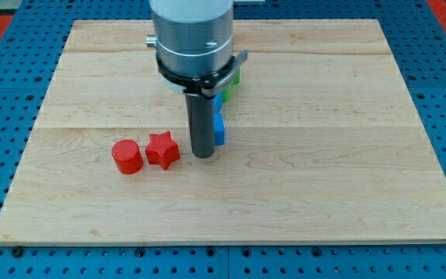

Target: Place the red blocks below the cube

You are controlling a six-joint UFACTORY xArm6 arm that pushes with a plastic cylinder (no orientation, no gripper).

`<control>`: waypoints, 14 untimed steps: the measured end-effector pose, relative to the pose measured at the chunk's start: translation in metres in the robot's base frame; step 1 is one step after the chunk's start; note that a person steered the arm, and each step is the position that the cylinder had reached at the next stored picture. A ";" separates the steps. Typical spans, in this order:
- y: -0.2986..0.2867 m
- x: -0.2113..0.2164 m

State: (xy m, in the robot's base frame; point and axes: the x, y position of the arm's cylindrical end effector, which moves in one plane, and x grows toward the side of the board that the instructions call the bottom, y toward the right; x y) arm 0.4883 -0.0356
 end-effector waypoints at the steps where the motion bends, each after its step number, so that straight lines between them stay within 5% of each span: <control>1: -0.006 0.018; 2: 0.027 0.058; 4: -0.147 0.056; 6: -0.127 -0.004; 8: -0.047 -0.004; 11: -0.018 0.007; 13: -0.116 0.008; 14: -0.089 0.011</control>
State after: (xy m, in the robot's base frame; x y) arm 0.4993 -0.1246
